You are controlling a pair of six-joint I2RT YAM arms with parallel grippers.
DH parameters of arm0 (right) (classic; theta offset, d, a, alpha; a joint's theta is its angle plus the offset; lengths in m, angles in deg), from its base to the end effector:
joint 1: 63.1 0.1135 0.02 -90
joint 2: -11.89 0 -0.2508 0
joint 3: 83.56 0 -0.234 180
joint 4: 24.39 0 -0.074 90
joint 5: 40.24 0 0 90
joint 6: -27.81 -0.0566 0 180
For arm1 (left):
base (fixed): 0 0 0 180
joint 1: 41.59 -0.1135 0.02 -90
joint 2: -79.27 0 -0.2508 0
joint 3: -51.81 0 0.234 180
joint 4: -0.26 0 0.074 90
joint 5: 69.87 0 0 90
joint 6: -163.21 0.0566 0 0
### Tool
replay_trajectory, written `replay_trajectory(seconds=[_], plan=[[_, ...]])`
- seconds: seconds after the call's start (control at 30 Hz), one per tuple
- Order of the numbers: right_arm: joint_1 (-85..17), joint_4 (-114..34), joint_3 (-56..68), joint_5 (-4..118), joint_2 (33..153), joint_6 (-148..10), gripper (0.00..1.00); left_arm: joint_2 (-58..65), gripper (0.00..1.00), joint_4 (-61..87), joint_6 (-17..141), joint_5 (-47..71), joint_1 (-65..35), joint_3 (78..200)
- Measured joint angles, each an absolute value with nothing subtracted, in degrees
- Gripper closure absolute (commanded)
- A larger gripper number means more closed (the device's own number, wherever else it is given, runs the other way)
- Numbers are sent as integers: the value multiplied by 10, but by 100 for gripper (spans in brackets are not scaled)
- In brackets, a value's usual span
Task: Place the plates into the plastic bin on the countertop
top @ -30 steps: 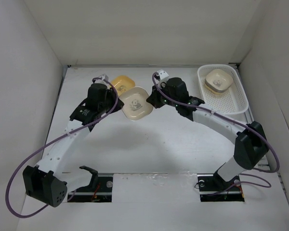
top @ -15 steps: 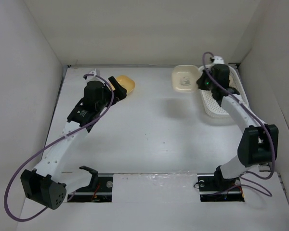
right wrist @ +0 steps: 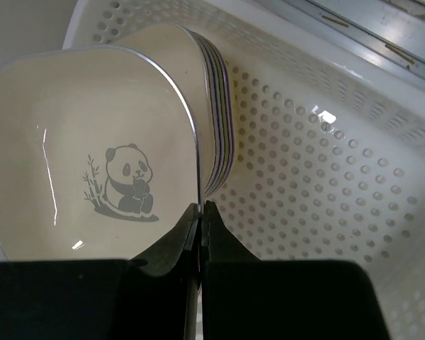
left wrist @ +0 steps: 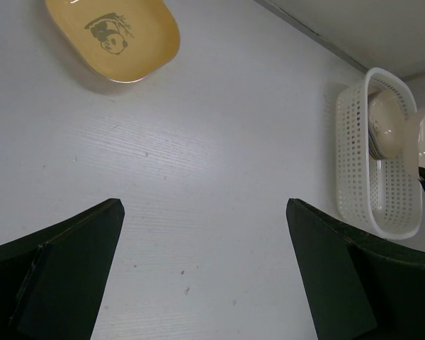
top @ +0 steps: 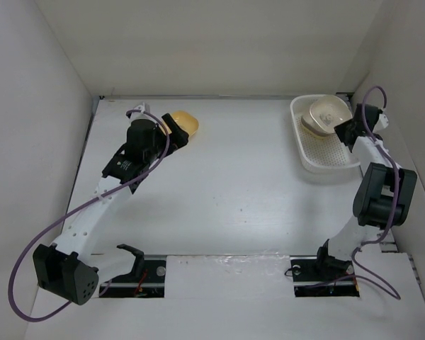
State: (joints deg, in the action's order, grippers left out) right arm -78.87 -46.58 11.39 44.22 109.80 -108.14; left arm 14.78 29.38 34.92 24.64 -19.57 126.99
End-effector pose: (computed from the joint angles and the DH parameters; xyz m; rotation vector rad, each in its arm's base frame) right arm 0.3732 -0.1111 0.2350 1.1680 1.8476 0.1937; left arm 0.2480 -0.0955 0.3420 -0.3294 1.9150 -0.6372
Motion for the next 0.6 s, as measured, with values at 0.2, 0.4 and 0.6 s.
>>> replay_trajectory(seconds=[0.2,0.4,0.6], plan=[[-780,-484,51,420,1169,-1131,100,148,0,293,348,246,-196,1270],[-776,-523,-51,405,1245,-1126,94,148,0,290,348,246,-196,1268],[-772,-541,-77,400,1258,-1108,65,142,0,289,348,247,-196,1267]])
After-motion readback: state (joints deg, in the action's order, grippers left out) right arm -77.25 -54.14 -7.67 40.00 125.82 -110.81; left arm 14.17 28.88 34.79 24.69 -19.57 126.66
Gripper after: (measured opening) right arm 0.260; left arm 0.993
